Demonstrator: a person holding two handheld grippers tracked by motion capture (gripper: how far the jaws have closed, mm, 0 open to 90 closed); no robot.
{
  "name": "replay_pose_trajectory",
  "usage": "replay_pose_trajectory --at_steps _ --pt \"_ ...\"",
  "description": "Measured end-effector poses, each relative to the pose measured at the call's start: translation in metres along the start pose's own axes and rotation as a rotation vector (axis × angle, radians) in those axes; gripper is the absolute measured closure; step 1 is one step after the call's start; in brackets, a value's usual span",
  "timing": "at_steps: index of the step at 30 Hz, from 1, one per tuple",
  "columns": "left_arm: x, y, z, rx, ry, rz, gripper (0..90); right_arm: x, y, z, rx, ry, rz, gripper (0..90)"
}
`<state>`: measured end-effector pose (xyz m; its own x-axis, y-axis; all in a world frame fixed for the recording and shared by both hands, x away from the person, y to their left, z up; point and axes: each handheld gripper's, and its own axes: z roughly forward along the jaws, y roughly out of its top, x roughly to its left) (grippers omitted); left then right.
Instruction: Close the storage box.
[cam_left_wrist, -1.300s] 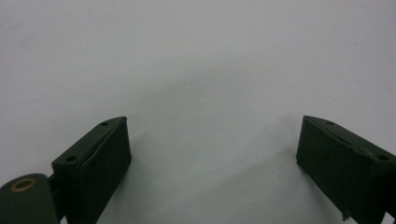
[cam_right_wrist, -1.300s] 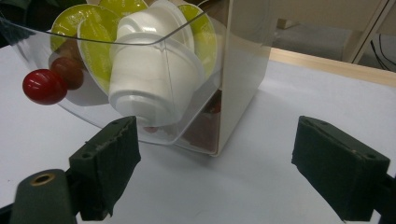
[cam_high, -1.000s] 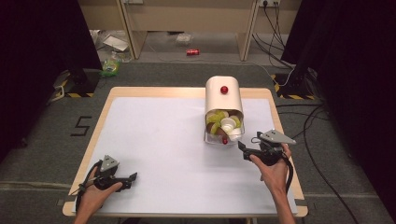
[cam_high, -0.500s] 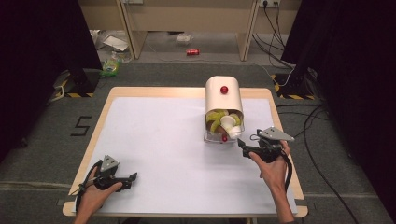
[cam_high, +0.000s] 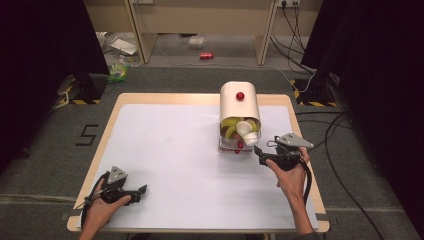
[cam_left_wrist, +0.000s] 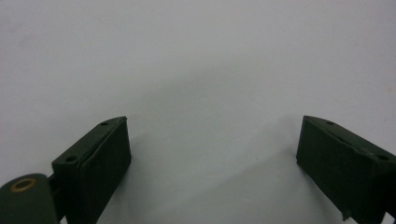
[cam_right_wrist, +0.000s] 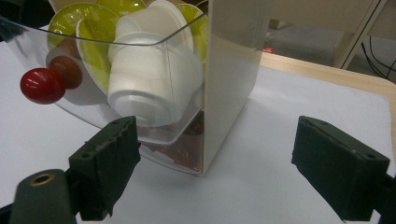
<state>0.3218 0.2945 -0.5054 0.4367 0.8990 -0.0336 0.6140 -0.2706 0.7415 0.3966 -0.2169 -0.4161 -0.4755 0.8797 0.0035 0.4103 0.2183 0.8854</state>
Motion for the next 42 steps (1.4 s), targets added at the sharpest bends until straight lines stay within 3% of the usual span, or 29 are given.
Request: replay_pose_trajectory --at_steps 42 --pt "0.000 0.000 0.000 -0.001 0.000 -0.001 9.0 -0.008 0.009 0.018 -0.006 -0.025 0.017 15.3"
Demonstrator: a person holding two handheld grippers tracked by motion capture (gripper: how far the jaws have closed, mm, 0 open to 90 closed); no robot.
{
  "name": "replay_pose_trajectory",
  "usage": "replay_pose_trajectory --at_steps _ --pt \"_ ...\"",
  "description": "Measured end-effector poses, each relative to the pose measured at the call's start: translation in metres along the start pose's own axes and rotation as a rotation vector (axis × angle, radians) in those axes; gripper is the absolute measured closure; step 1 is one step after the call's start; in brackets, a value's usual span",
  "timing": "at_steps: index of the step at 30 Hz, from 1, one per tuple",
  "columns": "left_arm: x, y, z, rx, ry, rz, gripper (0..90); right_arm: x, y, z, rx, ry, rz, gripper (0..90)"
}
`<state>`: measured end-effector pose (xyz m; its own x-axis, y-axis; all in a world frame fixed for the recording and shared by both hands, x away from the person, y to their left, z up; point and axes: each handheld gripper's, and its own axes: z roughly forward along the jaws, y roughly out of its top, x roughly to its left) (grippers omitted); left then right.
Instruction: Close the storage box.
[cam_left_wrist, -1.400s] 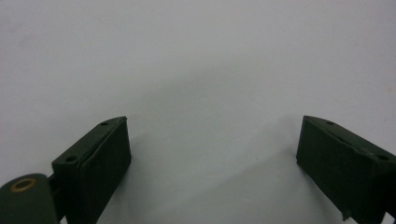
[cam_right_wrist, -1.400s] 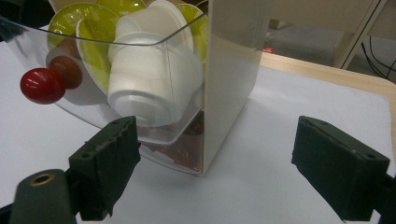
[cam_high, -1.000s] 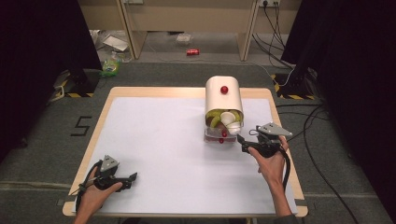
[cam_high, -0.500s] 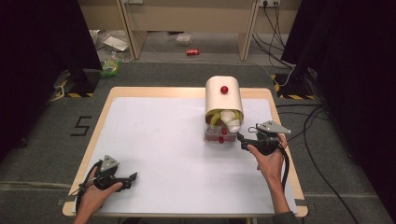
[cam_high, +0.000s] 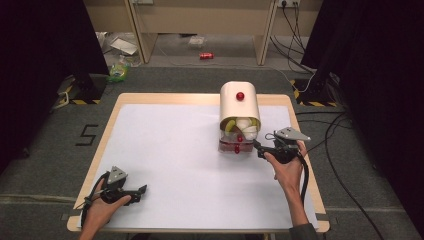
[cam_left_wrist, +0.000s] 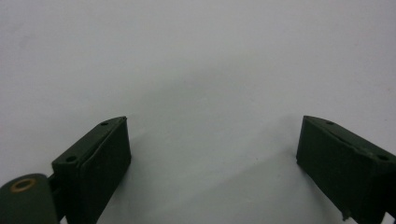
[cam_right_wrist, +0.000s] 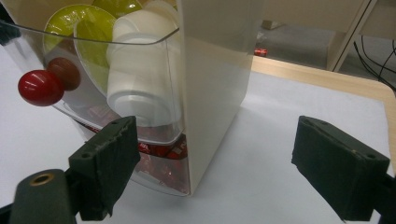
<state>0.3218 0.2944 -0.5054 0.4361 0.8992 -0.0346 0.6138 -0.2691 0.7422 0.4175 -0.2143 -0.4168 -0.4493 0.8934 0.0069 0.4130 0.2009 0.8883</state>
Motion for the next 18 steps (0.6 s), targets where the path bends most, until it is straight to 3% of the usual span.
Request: replay_pose_trajectory --at_steps 18 --pt "0.0001 0.0001 0.0000 0.001 0.000 0.002 9.0 -0.0026 0.0036 0.0056 0.005 -0.006 0.009 14.6"
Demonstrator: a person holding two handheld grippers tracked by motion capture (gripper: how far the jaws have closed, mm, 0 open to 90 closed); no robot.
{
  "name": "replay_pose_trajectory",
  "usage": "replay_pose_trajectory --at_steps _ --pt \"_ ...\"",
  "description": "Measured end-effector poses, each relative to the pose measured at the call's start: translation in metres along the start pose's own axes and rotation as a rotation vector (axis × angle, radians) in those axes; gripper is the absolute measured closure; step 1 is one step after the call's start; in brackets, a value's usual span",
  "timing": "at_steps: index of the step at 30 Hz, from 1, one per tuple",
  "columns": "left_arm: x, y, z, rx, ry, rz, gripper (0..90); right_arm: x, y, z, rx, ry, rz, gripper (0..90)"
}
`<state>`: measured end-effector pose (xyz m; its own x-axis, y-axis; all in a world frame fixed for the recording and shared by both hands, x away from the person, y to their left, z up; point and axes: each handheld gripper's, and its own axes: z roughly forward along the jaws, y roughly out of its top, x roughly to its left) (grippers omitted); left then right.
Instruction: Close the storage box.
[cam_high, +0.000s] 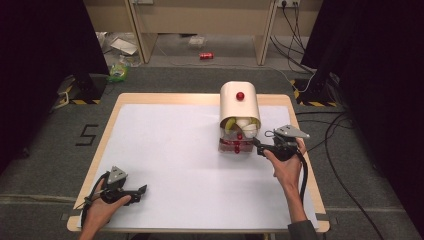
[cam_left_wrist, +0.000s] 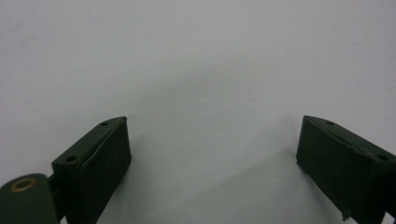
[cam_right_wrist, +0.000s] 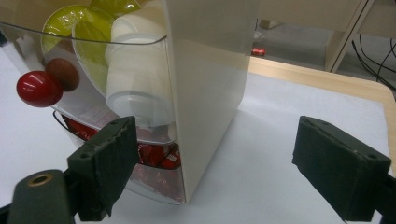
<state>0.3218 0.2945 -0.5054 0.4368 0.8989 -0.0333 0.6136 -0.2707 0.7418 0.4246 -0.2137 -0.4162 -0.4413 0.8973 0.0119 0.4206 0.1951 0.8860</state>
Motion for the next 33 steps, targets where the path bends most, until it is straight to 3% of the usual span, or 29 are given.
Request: replay_pose_trajectory --at_steps 6,13,33 --pt "0.000 0.000 0.000 0.000 0.000 -0.001 9.0 0.000 0.000 0.000 0.001 -0.002 0.002 14.5" --pt "0.000 0.000 0.000 -0.001 0.000 -0.001 9.0 -0.002 -0.001 -0.004 -0.008 0.006 0.004 21.5" --pt "0.000 0.000 0.000 -0.001 -0.001 -0.001 9.0 -0.006 -0.006 -0.022 0.002 0.017 0.006 19.6"
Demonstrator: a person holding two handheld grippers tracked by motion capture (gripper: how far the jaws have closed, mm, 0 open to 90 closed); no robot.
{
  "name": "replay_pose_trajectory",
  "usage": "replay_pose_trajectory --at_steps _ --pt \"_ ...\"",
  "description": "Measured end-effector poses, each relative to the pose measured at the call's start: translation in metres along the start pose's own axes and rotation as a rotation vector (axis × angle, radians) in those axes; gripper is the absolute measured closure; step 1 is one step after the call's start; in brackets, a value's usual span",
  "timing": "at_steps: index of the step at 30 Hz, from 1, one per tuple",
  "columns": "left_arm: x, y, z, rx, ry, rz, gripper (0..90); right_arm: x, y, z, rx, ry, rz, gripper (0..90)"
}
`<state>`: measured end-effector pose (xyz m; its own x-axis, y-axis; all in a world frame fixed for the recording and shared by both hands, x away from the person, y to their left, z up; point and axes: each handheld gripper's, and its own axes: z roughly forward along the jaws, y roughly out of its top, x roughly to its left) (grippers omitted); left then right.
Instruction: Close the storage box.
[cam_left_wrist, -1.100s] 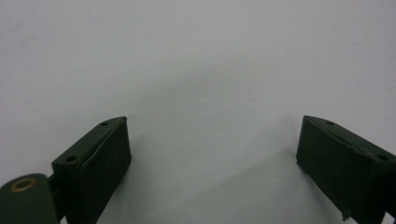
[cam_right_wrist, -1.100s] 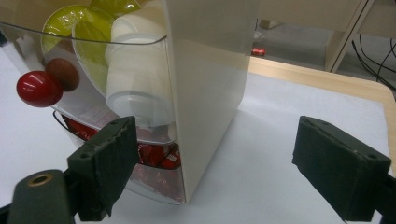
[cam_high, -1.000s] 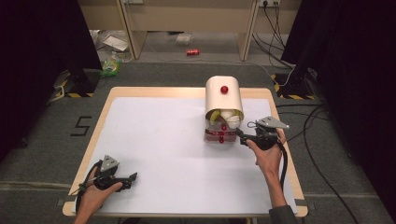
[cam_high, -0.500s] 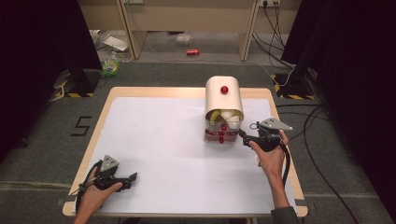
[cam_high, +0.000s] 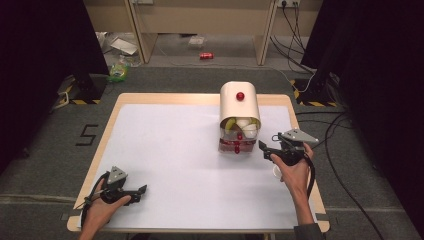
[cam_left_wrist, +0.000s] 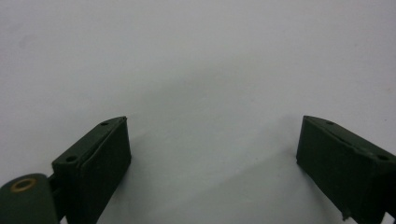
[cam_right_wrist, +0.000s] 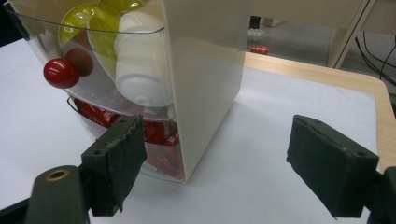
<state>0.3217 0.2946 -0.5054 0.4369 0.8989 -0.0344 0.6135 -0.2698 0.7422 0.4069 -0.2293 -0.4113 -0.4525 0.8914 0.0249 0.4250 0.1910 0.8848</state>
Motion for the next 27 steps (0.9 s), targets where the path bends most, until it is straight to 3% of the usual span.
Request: replay_pose_trajectory --at_steps 27 --pt "0.000 0.000 0.000 0.001 -0.001 0.000 9.1 0.003 -0.017 -0.022 0.006 0.013 -0.012 19.7"
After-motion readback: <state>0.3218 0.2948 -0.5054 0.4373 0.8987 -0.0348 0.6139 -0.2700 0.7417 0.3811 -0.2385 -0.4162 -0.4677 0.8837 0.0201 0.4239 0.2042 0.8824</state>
